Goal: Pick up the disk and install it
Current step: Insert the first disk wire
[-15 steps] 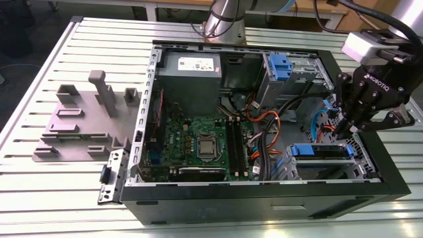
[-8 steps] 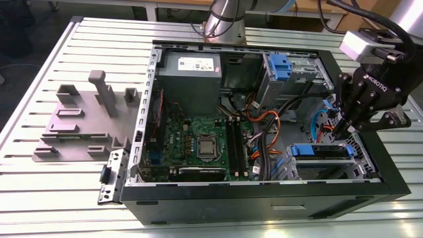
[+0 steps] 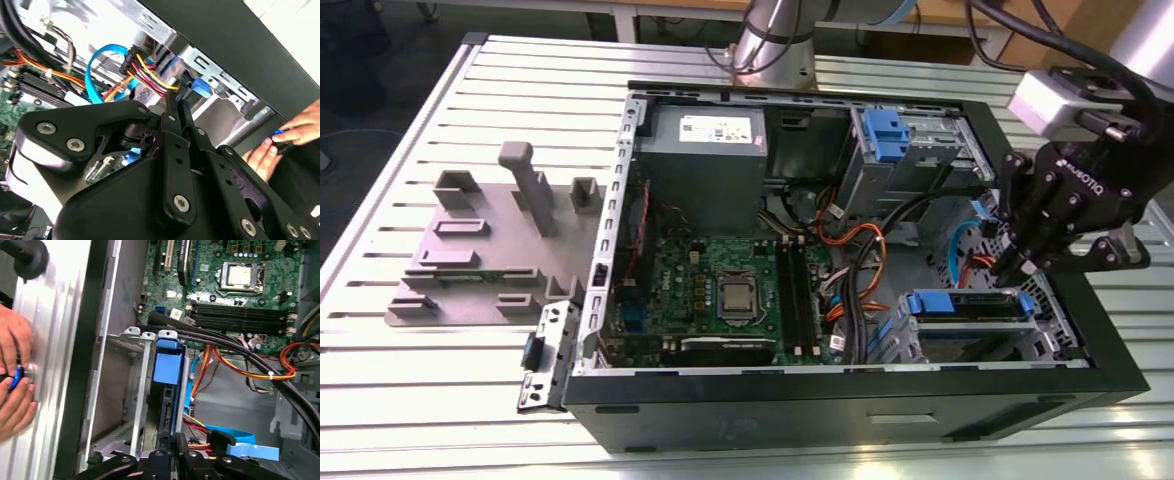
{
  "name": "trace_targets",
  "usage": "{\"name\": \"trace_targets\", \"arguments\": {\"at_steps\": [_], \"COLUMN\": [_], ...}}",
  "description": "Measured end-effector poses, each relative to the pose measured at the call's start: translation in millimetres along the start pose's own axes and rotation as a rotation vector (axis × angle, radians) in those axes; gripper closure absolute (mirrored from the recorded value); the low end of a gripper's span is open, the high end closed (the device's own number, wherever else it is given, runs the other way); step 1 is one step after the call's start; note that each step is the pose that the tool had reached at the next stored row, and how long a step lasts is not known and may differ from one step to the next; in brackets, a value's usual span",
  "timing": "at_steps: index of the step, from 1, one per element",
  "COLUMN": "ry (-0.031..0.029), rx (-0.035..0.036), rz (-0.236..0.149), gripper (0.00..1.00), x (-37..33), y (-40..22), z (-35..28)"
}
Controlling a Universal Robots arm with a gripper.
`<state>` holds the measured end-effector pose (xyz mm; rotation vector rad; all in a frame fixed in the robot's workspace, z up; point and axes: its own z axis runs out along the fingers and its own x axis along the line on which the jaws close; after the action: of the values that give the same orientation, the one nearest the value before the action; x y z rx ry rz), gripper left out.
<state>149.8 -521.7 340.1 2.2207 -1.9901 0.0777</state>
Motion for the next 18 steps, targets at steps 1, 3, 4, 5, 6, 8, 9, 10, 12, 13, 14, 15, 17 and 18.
{"name": "trace_targets", "arguments": {"at_steps": [1,3,4,5,6,8,9,10,12,13,14,15,17,18], "ry": [-0.0102,-0.0179,-0.0178,-0.0178,-0.0179,-0.0179,-0.018,-0.0181,-0.0182,-0.0184,-0.0185,-0.0186,-0.0191,-0.0193], "rx": [0.0012,0.0019,0.002,0.0022,0.0026,0.0034,0.0037,0.0039,0.004,0.0038,0.0037,0.0035,0.0028,0.0024], "rz": [0.0,0.0,0.0,0.0,0.0,0.001,0.001,0.002,0.004,0.006,0.008,0.011,0.017,0.021], "gripper": [0.84,0.84,0.84,0.84,0.84,0.84,0.84,0.84,0.84,0.84,0.84,0.84,0.84,0.84], "x": [0.3,1.3,2.0,2.8,3.7,5.1,5.6,6.2,7.2,7.5,7.6,7.6,7.5,7.4], "y": [0.2,0.5,0.7,1.2,1.6,2.5,3.0,3.4,3.8,4.1,4.5,4.9,5.9,6.2], "z": [0.1,0.4,0.5,0.7,1.0,1.4,1.6,1.8,2.3,2.5,2.8,3.0,3.5,3.7]}}
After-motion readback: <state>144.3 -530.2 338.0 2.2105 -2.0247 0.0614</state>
